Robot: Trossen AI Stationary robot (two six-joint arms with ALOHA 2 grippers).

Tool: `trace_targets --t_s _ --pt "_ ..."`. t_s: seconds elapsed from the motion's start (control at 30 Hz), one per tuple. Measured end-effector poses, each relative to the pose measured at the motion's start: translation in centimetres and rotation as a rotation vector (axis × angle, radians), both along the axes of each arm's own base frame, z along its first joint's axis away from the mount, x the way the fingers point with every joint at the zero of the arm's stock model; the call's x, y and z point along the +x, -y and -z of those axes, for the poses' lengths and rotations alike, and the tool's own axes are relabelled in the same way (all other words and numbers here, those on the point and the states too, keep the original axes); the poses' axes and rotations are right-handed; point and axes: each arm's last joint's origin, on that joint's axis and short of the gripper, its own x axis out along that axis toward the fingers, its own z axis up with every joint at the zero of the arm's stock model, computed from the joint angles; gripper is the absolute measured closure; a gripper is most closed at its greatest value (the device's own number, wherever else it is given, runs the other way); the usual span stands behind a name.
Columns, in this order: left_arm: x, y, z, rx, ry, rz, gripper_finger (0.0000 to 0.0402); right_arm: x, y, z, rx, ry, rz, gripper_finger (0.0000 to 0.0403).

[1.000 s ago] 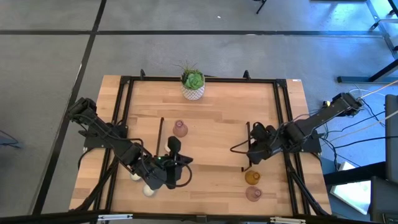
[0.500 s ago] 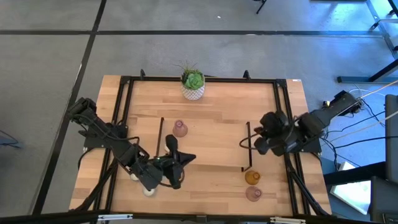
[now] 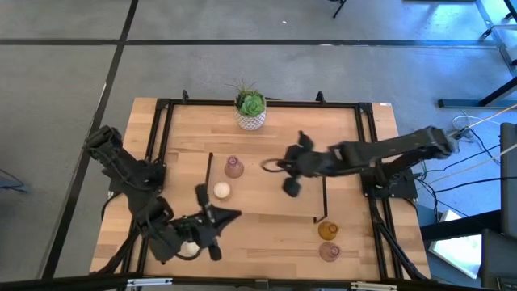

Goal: Pick & Place candle stick holders
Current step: Adjust the pink glass handle holder

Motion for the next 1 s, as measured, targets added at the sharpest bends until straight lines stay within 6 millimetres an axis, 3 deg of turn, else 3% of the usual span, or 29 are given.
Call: trace_targets --t_s 0.17,0.33,0.57,1.0 --pt "-1.5 0.5 0.2 0.044 0.033 -0.156 0.04 4.0 2.5 2.7 -0.011 -0.005 -0.03 0.0403" --pt "-2.4 1.2 0.2 0.047 0.042 -0.154 0.04 5.3 3.9 4.1 0.018 -0.022 -0.057 0.0403" --pt "-2.6 1.1 0.0 0.043 0.046 -0.156 0.04 7.1 3.6 4.7 0.06 0.066 -0.184 0.0403" --pt "-2.6 1.1 0.1 0.052 0.034 -0.143 0.04 8.9 3.3 5.9 0.072 0.141 -0.233 0.0403"
